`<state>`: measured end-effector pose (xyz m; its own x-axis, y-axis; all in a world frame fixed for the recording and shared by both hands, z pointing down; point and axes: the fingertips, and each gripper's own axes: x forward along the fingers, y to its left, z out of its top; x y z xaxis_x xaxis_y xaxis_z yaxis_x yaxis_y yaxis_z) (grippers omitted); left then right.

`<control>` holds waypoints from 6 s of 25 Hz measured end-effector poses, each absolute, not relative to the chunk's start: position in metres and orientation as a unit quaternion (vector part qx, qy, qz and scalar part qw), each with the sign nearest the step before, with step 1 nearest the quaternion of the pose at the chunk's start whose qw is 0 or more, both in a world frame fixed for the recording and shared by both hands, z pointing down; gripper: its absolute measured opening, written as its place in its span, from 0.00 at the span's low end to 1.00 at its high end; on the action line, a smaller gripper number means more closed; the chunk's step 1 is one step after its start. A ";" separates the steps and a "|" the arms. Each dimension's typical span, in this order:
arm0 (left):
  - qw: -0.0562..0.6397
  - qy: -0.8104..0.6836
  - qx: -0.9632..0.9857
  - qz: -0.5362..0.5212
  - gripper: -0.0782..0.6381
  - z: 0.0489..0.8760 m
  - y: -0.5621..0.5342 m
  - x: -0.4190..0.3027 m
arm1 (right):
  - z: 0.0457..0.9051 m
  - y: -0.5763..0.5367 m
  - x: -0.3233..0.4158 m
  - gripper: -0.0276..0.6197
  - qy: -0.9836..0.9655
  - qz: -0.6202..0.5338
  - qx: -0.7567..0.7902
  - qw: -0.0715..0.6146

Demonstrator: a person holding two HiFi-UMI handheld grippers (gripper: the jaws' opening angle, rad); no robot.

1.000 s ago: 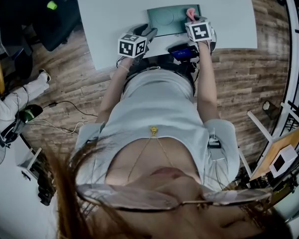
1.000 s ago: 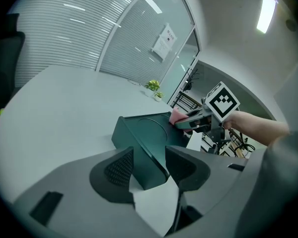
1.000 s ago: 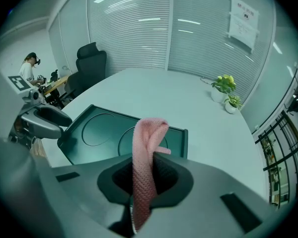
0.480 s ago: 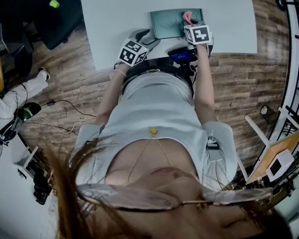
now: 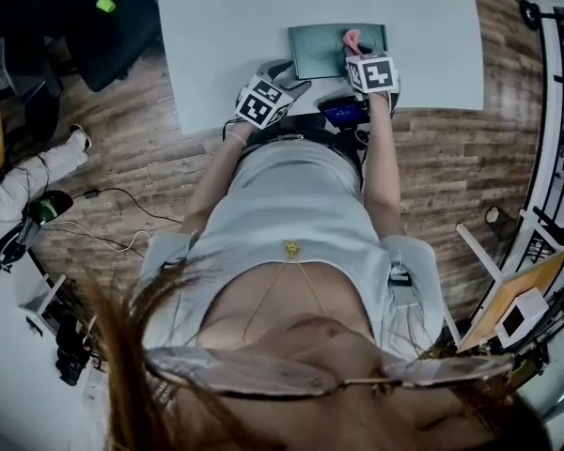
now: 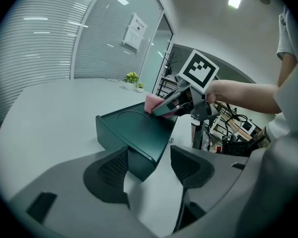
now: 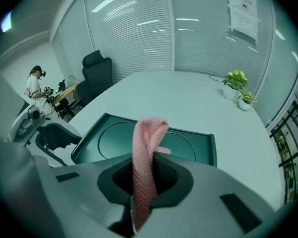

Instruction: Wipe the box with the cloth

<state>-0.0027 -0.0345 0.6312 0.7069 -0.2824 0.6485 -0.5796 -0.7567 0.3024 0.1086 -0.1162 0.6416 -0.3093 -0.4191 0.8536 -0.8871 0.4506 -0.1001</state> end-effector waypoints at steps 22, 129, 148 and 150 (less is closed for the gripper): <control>0.247 -0.250 0.884 0.308 0.48 0.633 -0.038 0.001 | 0.636 -0.109 0.074 0.11 -0.783 0.302 0.402 0.366; 0.227 -0.270 0.871 0.342 0.51 0.648 -0.030 0.001 | 0.636 -0.066 0.137 0.11 -0.756 0.318 0.450 0.354; 0.234 -0.268 0.871 0.340 0.51 0.648 -0.030 0.004 | 0.635 -0.060 0.087 0.11 -0.785 0.302 0.397 0.368; 0.236 -0.266 0.871 0.340 0.51 0.649 -0.030 0.004 | 0.635 -0.059 0.080 0.11 -0.789 0.297 0.389 0.372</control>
